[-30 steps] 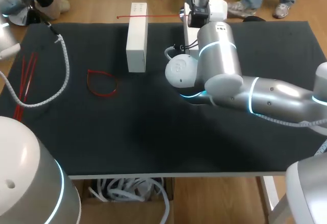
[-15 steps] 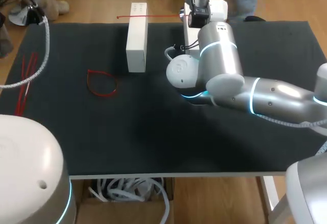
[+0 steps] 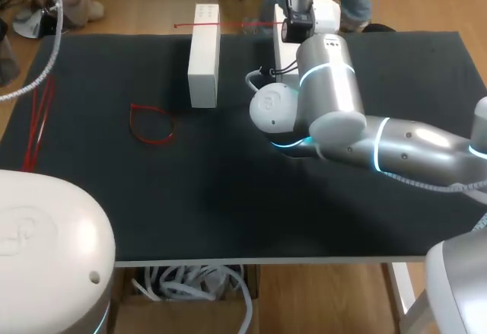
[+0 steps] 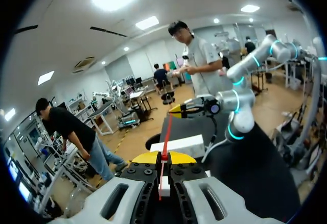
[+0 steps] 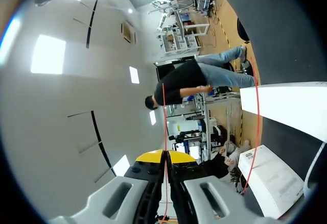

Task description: Grab the tape and strap the tape.

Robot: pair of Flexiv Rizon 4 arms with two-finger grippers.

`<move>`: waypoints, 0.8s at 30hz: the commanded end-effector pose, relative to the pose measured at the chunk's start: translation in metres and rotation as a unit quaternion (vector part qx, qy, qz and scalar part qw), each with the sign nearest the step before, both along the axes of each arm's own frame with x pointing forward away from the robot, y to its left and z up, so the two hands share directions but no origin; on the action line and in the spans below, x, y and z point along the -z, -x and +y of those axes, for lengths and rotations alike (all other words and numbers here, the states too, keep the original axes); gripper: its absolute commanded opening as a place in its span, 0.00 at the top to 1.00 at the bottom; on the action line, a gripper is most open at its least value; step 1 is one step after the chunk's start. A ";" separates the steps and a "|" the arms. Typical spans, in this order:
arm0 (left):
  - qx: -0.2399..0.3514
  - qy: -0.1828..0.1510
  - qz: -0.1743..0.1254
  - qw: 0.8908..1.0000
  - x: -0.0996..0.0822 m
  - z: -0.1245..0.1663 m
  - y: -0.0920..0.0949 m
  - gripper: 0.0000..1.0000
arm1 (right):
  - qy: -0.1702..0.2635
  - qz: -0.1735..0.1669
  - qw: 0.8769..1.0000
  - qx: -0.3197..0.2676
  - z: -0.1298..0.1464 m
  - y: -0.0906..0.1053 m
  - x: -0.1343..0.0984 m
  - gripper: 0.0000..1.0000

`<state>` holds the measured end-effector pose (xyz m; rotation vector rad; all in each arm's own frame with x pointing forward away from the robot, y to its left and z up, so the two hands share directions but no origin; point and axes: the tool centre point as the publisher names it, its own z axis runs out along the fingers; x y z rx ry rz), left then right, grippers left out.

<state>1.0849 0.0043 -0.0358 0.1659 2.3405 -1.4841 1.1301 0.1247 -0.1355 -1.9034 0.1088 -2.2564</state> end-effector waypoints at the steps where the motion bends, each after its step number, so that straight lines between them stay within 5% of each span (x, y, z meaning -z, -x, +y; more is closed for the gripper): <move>1: -0.034 -0.118 0.001 0.992 -0.007 -0.004 0.002 1.00 | 0.001 0.004 1.000 -0.002 -0.002 0.000 -0.002 1.00; 7: -0.031 -0.167 -0.001 0.985 -0.016 -0.009 -0.001 1.00 | 0.001 0.004 1.000 -0.001 -0.004 0.000 -0.001 1.00; 15: 0.002 -0.219 0.056 0.974 -0.032 -0.017 -0.001 1.00 | 0.005 0.001 1.000 -0.006 -0.005 0.002 0.000 1.00; 24: 0.001 -0.239 0.080 0.968 -0.034 -0.027 -0.001 1.00 | 0.011 -0.004 1.000 -0.011 -0.007 0.006 0.001 1.00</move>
